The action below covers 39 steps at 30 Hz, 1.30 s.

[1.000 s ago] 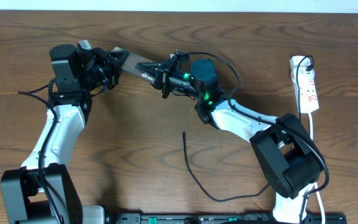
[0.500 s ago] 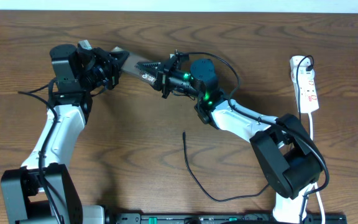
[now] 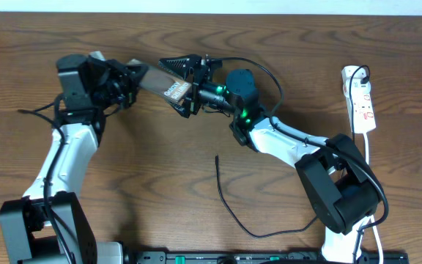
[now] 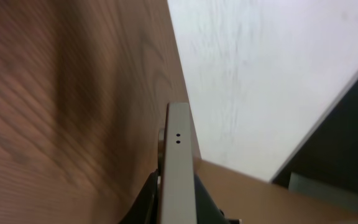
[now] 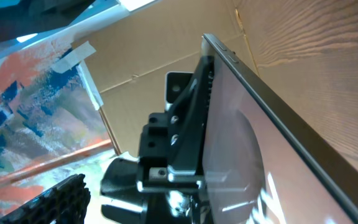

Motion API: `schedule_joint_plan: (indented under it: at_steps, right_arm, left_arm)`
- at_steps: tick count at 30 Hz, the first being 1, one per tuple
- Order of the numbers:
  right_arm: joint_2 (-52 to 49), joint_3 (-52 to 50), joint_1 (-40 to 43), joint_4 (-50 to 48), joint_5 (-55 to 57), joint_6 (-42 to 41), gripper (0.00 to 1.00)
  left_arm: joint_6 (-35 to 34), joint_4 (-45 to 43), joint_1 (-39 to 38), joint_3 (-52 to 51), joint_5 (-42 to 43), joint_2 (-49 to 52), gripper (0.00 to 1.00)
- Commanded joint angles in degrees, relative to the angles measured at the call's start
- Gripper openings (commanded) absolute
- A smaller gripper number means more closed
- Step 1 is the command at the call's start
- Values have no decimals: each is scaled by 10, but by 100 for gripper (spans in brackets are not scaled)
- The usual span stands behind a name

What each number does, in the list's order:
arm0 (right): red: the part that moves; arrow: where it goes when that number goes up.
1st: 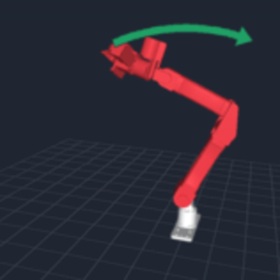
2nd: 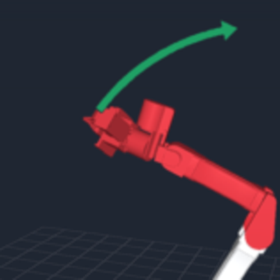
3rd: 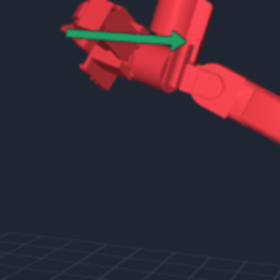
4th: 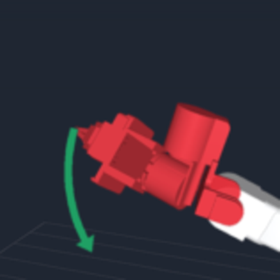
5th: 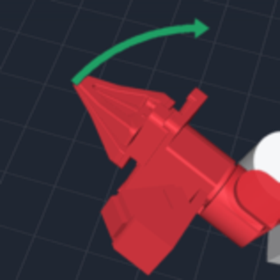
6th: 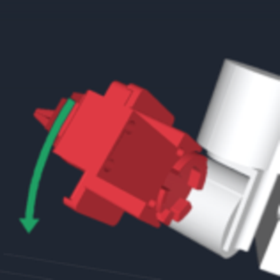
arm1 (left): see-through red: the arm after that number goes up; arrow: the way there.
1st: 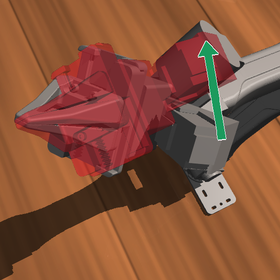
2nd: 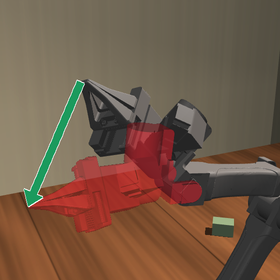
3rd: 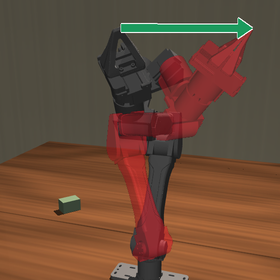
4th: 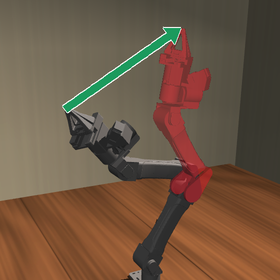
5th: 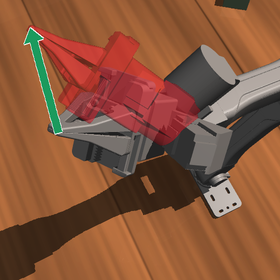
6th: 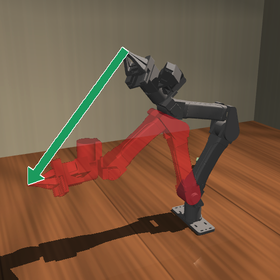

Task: Plug charger to phone and switch on socket
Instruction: 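Release the phone from the right gripper and swing the left gripper left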

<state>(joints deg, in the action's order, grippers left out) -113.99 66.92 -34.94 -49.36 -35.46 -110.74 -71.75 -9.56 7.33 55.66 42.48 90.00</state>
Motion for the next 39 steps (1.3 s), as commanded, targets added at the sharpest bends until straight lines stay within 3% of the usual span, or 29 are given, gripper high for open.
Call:
schedule_joint_plan:
  at_steps: [1,9,14,19,22,27,30,33,39]
  right_arm:
    - [1,8,14,-1,-21,17,99]
    - [1,8,50,21,-81,83,99]
    - [1,8,68,30,-103,191,99]
    - [1,12,84,84,-144,268,99]
    - [1,39,92,192,-162,341,99]
    - [1,161,97,514,-151,539,99]
    - [1,262,97,742,-64,659,99]
    - [1,339,92,911,54,726,99]
    - [-2,372,69,1083,161,788,99]
  left_arm:
    - [7,-1,44,-3,20,3,7]
    - [29,-8,175,-3,142,3,7]
    - [38,-10,241,-3,253,3,7]
    - [93,-38,263,-3,339,3,8]
    - [116,-38,262,-3,361,3,7]
    - [131,-38,261,-3,366,3,7]
    - [131,-38,261,-3,367,3,7]
    - [146,-38,261,-3,378,3,7]
    - [172,-38,261,-3,398,3,7]
